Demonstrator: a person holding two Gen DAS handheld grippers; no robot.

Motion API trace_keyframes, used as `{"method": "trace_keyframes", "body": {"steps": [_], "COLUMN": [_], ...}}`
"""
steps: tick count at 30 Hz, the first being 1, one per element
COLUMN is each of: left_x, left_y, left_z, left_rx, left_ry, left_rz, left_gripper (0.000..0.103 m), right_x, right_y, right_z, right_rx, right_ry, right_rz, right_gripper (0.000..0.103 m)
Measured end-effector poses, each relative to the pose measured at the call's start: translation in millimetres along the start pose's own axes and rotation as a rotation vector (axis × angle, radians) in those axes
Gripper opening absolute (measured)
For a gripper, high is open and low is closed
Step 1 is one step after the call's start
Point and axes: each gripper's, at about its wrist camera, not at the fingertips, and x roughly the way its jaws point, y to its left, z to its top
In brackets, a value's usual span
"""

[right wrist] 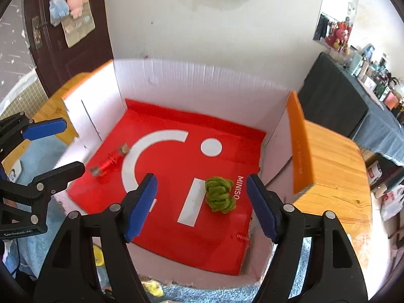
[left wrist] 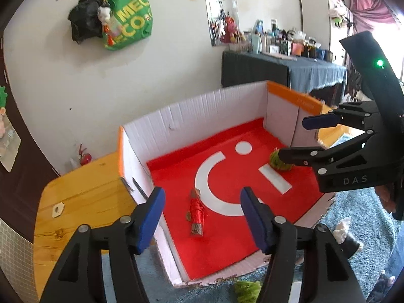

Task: Organize objects
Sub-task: 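Withdraw both open tools from the box back over the towel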

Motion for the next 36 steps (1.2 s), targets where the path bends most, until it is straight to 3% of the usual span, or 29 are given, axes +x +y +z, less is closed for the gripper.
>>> {"method": "trace_keyframes", "body": {"steps": [14, 18, 23, 36], "left_x": [-64, -82, -106, -127], "left_y": [-1, -3, -8, -22], "left_z": [-3, -9, -23, -74], "left_rx": [-0.081, -0.098, -0.13, -0.221], "left_ry": [-0.129, -0.174, -0.231, -0.268], "left_rz": [0.029, 0.032, 0.036, 0.008], "left_gripper": [0.068, 0.076, 0.081, 0.1], "right_x": [-78, -96, -114, -136], "right_y": [8, 10, 16, 42], "right_z": [-11, -20, -38, -106], "right_rx": [0.048, 0.061, 0.076, 0.068], "right_ry": [-0.186, -0.221, -0.274, -0.358], "right_rz": [-0.012, -0.023, -0.046, -0.084], "right_gripper": [0.081, 0.083, 0.087, 0.098]}}
